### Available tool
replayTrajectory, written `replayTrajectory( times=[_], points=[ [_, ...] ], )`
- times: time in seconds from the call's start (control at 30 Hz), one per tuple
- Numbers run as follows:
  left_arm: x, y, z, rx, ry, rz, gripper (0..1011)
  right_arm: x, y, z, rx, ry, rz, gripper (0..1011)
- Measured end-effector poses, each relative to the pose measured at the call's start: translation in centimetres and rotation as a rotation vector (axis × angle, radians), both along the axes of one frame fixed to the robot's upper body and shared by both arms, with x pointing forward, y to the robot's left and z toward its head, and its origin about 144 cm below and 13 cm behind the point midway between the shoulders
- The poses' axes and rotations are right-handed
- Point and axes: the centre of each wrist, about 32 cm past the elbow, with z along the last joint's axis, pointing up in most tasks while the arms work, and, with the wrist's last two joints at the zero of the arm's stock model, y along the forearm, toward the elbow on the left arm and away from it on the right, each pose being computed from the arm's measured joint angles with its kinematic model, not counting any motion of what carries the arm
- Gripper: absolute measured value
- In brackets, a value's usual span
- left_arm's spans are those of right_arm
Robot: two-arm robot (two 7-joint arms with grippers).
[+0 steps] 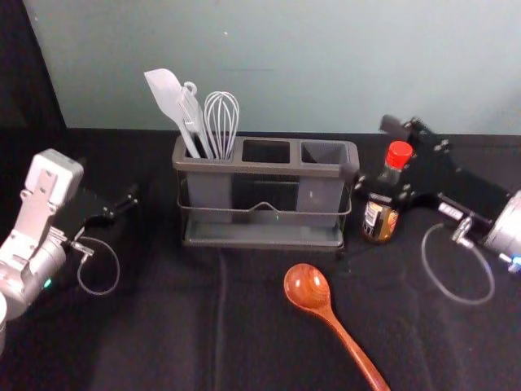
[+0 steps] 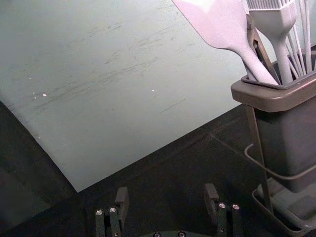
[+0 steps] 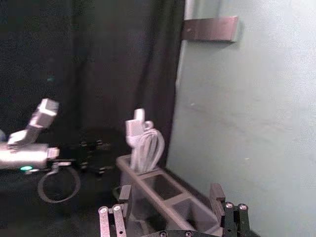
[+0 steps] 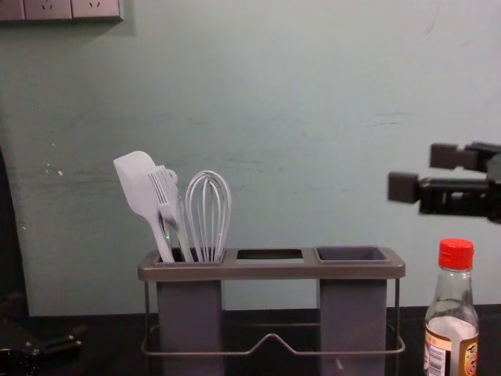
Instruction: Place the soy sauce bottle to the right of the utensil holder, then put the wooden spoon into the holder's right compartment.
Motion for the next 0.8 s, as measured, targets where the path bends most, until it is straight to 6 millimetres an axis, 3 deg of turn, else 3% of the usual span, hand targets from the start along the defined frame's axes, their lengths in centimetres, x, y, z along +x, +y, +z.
replayTrajectory(
  times=[0.27, 0.43, 0.8],
  points=[
    [0.0, 0.0, 0.0, 0.000, 0.000, 0.000, 1005, -1.6, 2.3, 0.0, -0.060, 0.079, 0.028, 1004],
    [0.0, 0.0, 0.0, 0.000, 0.000, 0.000, 1005, -2.5, 5.0, 0.3, -0.155, 0.218, -0.038, 1004],
    [0.0, 0.0, 0.0, 0.000, 0.000, 0.000, 1005, -2.2, 8.8, 0.7, -0.287, 0.478, -0.164, 1004]
  ],
)
